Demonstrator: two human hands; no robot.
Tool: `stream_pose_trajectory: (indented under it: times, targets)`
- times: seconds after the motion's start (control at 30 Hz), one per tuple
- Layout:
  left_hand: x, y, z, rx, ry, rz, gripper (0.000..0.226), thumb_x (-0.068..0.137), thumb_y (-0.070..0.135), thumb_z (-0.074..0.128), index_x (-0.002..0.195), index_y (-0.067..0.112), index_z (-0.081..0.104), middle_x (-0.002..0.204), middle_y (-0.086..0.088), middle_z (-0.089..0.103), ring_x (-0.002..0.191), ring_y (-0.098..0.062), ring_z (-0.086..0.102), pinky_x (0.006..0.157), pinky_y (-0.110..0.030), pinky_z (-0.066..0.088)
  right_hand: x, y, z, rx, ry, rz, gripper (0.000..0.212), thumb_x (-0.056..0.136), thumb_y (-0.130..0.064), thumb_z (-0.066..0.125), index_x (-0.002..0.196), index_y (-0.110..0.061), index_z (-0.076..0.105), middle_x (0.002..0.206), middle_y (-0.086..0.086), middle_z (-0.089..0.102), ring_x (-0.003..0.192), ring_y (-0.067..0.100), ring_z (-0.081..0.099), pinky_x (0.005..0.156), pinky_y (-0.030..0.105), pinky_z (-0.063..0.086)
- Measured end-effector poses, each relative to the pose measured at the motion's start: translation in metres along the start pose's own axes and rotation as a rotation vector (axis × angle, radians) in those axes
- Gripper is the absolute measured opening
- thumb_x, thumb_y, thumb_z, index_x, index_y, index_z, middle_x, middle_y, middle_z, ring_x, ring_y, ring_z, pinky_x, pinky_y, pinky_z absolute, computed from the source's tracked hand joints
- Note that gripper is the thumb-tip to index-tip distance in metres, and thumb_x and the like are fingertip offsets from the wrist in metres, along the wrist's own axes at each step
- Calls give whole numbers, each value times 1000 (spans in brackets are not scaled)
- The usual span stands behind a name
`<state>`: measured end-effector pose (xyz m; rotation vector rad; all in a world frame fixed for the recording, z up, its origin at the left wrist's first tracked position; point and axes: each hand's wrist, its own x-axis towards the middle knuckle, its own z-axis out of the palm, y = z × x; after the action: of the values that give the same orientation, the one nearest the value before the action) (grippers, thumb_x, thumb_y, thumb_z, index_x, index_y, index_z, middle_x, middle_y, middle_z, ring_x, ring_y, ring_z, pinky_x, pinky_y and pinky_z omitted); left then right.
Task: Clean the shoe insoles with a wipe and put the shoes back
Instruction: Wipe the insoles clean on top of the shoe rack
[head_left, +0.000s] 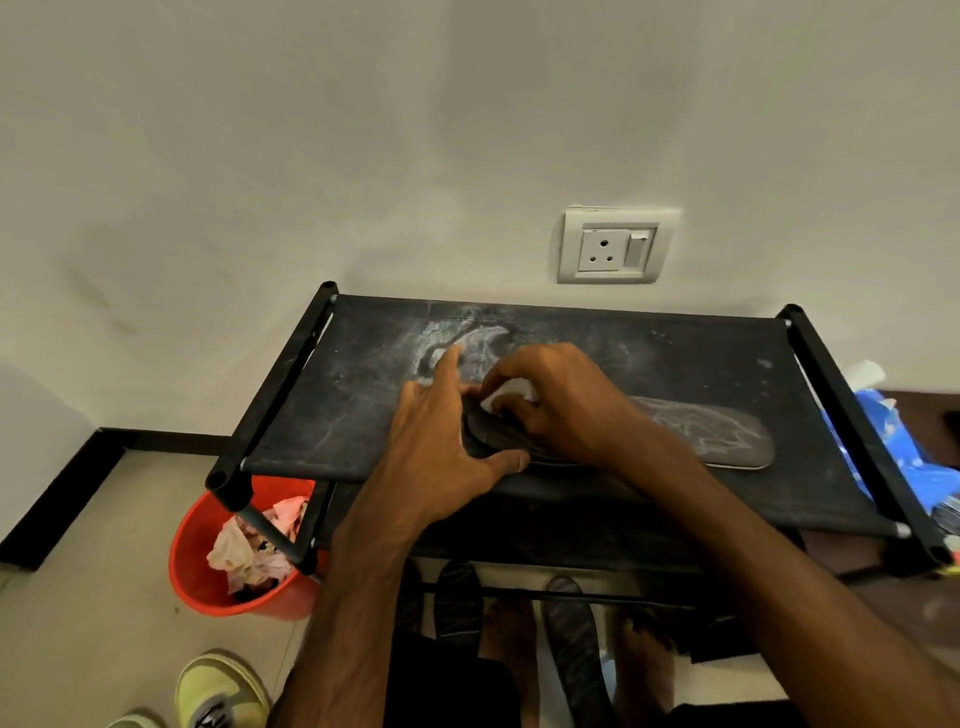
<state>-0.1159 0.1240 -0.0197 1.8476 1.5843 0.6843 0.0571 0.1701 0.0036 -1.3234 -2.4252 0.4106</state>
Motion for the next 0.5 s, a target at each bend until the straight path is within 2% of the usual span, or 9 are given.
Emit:
stream_pose_trajectory:
  times: [0.13, 0.3, 0.4, 0.5]
  targets:
    - [2, 3, 5, -32, -5, -16, 128, 68, 46, 89, 159, 28, 0, 142, 8, 53, 141, -15, 24, 107, -31, 25, 7, 10, -4, -24, -13, 16, 23, 91, -16, 71, 111, -25, 77, 111, 0, 75, 99, 17, 67, 84, 37, 55]
    - [4, 2, 6, -56, -1, -38, 133, 67, 43, 91, 159, 28, -4, 143, 7, 52, 142, -15, 22, 107, -29, 25, 8, 16, 1, -7, 32, -2, 15, 91, -22, 74, 106, -24, 79, 103, 0, 75, 91, 18, 68, 78, 36, 55]
    - [4, 5, 5, -59, -16, -64, 138, 66, 43, 91, 159, 27, -9, 151, 3, 46, 149, -20, 17, 119, -40, 26, 8, 14, 3, -6, 41, 7, 15, 93, -24, 72, 105, -22, 80, 103, 2, 74, 92, 19, 67, 80, 40, 55]
    - [3, 6, 3, -73, -12, -93, 142, 64, 42, 92, 158, 29, -14, 158, -7, 37, 151, -25, 14, 121, -47, 25, 9, 8, 4, -32, 5, -17, 17, 94, -23, 69, 108, -21, 79, 105, 4, 72, 96, 21, 65, 85, 43, 54]
